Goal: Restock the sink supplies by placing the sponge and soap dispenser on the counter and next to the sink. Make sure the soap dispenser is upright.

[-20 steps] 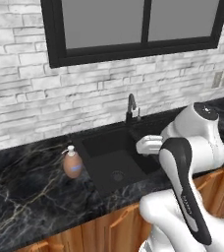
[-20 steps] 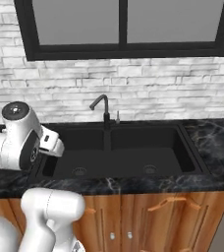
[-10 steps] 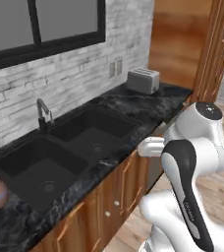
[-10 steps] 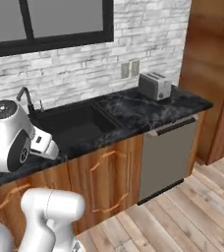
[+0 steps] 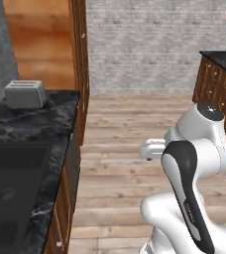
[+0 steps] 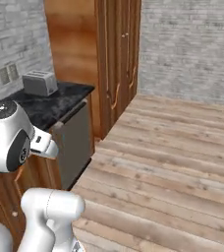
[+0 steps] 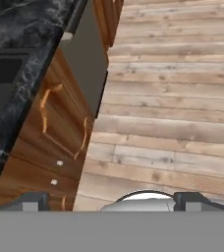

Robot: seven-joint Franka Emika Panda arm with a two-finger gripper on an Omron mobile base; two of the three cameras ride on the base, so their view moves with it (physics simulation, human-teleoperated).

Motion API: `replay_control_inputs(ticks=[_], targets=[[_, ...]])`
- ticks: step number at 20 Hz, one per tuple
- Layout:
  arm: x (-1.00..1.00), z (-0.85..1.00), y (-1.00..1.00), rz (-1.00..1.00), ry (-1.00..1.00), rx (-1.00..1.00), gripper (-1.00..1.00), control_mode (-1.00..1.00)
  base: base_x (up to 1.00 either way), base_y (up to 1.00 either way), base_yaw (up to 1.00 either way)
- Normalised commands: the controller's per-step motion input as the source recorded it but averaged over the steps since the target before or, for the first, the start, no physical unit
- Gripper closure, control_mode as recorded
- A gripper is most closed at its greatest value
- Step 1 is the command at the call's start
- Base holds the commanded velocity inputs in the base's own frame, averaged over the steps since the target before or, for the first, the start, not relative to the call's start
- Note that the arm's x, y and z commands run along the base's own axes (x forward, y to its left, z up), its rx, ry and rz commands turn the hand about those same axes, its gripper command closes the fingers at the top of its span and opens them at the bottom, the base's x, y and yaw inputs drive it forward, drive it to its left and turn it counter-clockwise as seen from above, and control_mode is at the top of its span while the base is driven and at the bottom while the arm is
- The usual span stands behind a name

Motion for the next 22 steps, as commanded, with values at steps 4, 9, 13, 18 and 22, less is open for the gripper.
replay_control_inputs(ticks=[4,9,13,18,22], targets=[[0.0,0.0,0.0,0.0,0.0,0.0,-1.0,1.0,0.01,-0.08,-1.0],[0.0,0.0,0.0,0.0,0.0,0.0,-1.0,1.0,0.03,-0.26,-1.0],[0.0,0.0,0.0,0.0,0.0,0.0,-1.0,1.0,0.02,-0.36,-0.98],[0.0,0.0,0.0,0.0,0.0,0.0,-1.0,1.0,0.61,-0.47,-0.75],[0.0,0.0,0.0,0.0,0.0,0.0,-1.0,1.0,0.94,-0.91,-0.25]])
